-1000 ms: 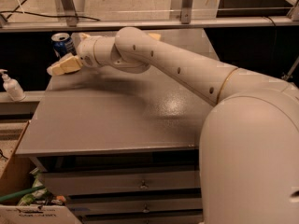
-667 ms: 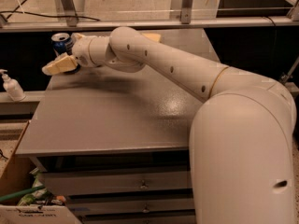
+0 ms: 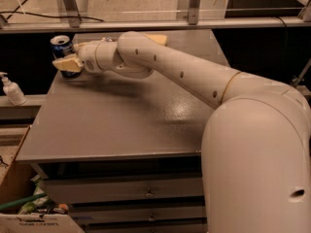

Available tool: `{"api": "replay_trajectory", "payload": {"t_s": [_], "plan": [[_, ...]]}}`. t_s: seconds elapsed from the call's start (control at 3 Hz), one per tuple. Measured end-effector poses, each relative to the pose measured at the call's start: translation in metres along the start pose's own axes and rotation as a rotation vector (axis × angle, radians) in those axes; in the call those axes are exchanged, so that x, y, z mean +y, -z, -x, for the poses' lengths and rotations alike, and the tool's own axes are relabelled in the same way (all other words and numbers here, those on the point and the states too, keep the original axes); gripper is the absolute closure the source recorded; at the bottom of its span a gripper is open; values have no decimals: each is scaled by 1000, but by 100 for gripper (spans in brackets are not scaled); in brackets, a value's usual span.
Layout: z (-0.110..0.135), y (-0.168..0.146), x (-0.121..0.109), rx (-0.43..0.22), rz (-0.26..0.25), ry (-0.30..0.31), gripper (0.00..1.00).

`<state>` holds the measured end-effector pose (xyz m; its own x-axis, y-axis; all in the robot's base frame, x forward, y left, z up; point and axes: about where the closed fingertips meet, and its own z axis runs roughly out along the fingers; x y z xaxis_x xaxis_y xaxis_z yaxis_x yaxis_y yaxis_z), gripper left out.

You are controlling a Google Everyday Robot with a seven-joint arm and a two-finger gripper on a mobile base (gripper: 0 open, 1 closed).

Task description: Knock pepsi can over

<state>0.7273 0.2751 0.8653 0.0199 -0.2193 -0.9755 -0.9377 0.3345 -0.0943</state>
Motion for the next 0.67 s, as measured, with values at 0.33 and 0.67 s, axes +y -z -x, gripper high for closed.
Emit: {"api": "replay_trajectory", "payload": {"t_s": [0.33,0.67], "plan": [[6,13,3,-27,6,-33,67],[23,39,7,-62,23,-58,91]]}}
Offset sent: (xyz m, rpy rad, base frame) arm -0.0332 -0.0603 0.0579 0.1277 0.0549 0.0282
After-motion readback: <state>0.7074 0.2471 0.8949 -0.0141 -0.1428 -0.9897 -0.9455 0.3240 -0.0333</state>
